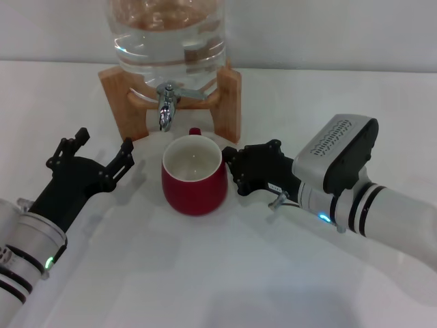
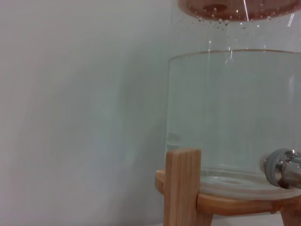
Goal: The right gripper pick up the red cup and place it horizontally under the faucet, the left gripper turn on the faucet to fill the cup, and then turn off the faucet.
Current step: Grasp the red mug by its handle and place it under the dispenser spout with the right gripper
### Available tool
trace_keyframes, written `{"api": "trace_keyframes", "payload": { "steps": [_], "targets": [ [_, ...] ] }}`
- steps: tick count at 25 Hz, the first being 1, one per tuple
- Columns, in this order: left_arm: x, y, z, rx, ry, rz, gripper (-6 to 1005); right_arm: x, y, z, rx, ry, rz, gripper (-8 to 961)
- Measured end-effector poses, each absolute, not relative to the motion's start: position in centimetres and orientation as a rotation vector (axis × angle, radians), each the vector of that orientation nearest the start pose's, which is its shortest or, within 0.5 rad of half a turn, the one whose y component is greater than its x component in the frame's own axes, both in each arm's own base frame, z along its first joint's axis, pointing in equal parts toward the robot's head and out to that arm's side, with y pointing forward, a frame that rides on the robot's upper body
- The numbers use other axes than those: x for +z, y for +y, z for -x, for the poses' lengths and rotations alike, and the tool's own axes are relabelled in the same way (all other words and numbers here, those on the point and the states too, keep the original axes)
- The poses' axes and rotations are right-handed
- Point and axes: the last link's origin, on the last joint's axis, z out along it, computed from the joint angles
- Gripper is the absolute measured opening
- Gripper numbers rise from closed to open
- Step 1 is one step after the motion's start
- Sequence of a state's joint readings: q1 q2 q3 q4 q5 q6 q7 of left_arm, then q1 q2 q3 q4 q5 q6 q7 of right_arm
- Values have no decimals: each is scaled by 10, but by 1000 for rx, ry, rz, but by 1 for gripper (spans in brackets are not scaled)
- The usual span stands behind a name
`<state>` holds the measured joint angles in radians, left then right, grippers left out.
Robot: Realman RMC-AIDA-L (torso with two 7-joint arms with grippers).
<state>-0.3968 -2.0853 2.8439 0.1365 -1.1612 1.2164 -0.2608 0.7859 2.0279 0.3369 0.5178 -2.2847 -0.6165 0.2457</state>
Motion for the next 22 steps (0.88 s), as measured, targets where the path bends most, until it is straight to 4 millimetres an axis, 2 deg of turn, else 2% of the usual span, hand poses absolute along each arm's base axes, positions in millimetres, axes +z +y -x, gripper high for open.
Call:
{"api": "trace_keyframes", "payload": {
  "steps": [10,22],
  "targets": [
    [-53,294,327,-735,-608,1822,886,-145,355,-192,568,472,2410,21],
    [-52,295,327,-735,-606,1822,886,-142,351,-198,589,449,2403,27]
  ]
}}
